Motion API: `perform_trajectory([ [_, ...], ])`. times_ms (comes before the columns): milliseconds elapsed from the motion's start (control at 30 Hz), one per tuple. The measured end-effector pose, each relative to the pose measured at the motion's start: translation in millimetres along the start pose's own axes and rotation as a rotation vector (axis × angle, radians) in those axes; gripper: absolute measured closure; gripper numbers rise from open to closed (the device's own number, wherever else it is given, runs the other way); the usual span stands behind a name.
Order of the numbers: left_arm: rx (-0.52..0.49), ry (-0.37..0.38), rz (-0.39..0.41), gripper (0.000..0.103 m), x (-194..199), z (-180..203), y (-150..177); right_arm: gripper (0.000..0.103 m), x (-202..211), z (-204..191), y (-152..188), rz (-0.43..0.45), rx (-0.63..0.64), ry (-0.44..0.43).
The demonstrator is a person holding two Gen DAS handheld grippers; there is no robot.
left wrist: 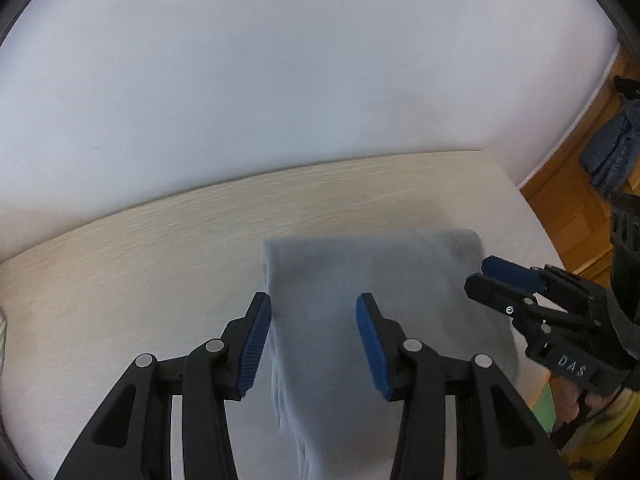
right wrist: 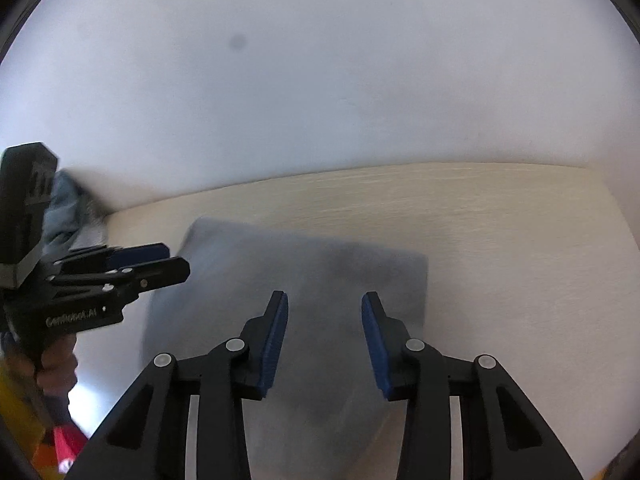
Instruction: Fold clothes
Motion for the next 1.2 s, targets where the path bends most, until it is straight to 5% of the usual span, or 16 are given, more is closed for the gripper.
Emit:
perform_trajectory([
  [133,-0.007,-0.038,-0.06,0.061,6,-6,34,0.064,-25,-4,29,-0.098,0.05,0.065],
  [233,0.048,0.001,-0.071,0.063,14,-10,50,0.063,-15,3,29,-0.089,-0.061,0.041],
  [400,0.053,0.059,-0.061,0.061,29,-10,56,0.045,-3,3,29,-0.061,-0.161,0.03],
  [867,-0.025,0.09,-0.136,0.061,-23,8,41,0.045,-26,-18,33,-0.101,-0.238,0.052],
  [1000,-0.046,0.089,-0.128,0.061,-25,13,36,0.058,-24,-17,29,-0.091,-0.205,0.045],
  [1200,-0.061,0.099,-0.128,0.061,-32,37,24,0.06,-21,9,20,-0.069,-0.205,0.046],
])
Point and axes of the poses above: each gripper's, at about its wrist camera, not at the fingertips, and x roughly against the way its jaws point, z to its right, y to its underside, the point moved 6 cm from there along -x, roughly the way its jaws point, and after that the axes turned 4 degrees about -x, right-handed, at the moved point
